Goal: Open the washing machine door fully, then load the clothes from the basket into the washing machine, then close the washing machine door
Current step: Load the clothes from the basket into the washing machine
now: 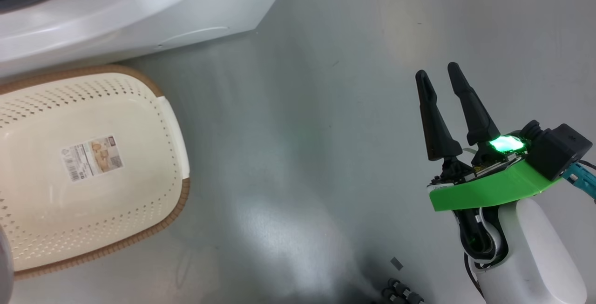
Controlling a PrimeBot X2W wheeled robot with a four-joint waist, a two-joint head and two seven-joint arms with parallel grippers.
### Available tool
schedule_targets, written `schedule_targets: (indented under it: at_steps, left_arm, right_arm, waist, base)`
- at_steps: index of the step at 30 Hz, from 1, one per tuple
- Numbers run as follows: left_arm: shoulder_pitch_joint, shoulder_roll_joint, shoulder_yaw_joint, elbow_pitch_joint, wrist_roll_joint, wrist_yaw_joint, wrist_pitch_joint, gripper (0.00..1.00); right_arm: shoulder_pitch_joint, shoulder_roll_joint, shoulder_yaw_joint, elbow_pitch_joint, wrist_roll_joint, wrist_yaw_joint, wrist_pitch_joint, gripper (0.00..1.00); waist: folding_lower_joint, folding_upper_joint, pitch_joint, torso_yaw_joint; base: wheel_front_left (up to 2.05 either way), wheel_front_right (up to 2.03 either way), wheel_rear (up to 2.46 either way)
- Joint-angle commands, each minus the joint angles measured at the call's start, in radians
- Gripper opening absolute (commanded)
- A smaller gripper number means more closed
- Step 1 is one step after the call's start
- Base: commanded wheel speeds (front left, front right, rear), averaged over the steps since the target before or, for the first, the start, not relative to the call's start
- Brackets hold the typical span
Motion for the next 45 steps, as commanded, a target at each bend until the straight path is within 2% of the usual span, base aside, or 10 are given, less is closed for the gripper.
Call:
schedule_targets:
  at_steps: [1,6,7,8,9,10,23,37,45]
  left_arm:
    - [-0.023,0.035,0.006,-0.001,-0.006,0.011,-0.009,0.0]
    - [-0.064,0.027,0.015,0.076,-0.024,0.032,0.019,0.0]
    - [-0.065,0.022,0.014,0.089,-0.025,0.04,0.024,0.15]
    - [-0.064,0.017,0.011,0.1,-0.024,0.046,0.029,0.49]
    - [-0.06,0.011,0.007,0.114,-0.023,0.049,0.039,0.95]
    - [-0.055,0.005,0.001,0.125,-0.021,0.051,0.046,1.0]
    - [0.022,-0.032,-0.032,0.146,-0.022,0.038,-0.022,1.0]
    - [0.146,-0.052,-0.056,0.149,-0.044,-0.049,-0.062,1.0]
    - [0.273,-0.083,-0.05,0.04,-0.06,-0.081,-0.065,1.0]
  right_arm:
    - [0.017,0.003,0.012,-0.025,-0.003,0.002,-0.005,1.0]
    - [0.015,0.004,0.01,-0.022,-0.006,0.002,-0.005,1.0]
    - [0.015,0.004,0.01,-0.019,-0.007,0.002,-0.005,1.0]
    - [0.016,0.003,0.011,-0.016,-0.008,0.002,-0.005,1.0]
    - [0.017,0.002,0.011,-0.013,-0.009,0.002,-0.005,1.0]
    - [0.018,0.001,0.011,-0.01,-0.009,0.002,-0.005,1.0]
    - [0.029,-0.024,0.019,0.007,-0.011,0.002,-0.005,1.0]
    - [0.045,-0.058,0.037,0.031,-0.006,0.002,-0.005,1.0]
    - [0.063,-0.074,0.042,0.045,0.001,0.002,-0.005,1.0]
  waist:
    - [0.0,0.0,0.014,-0.014]
    - [0.0,0.0,0.014,-0.009]
    - [0.0,0.0,0.011,-0.006]
    - [0.0,0.0,0.006,-0.004]
    - [0.0,0.0,-0.001,-0.001]
    - [0.0,0.0,-0.008,0.003]
    - [0.0,0.0,-0.089,0.042]
    - [0.0,0.0,-0.203,0.105]
    - [0.0,0.0,-0.272,0.131]
  base:
    - [0.0,0.0,0.0]
    - [0.0,0.0,0.0]
    - [0.0,0.0,0.0]
    - [0.0,0.0,0.0]
    - [0.0,0.0,0.0]
    - [0.0,0.0,0.0]
    - [0.0,0.0,0.0]
    - [0.0,0.0,0.0]
    - [0.0,0.0,0.0]
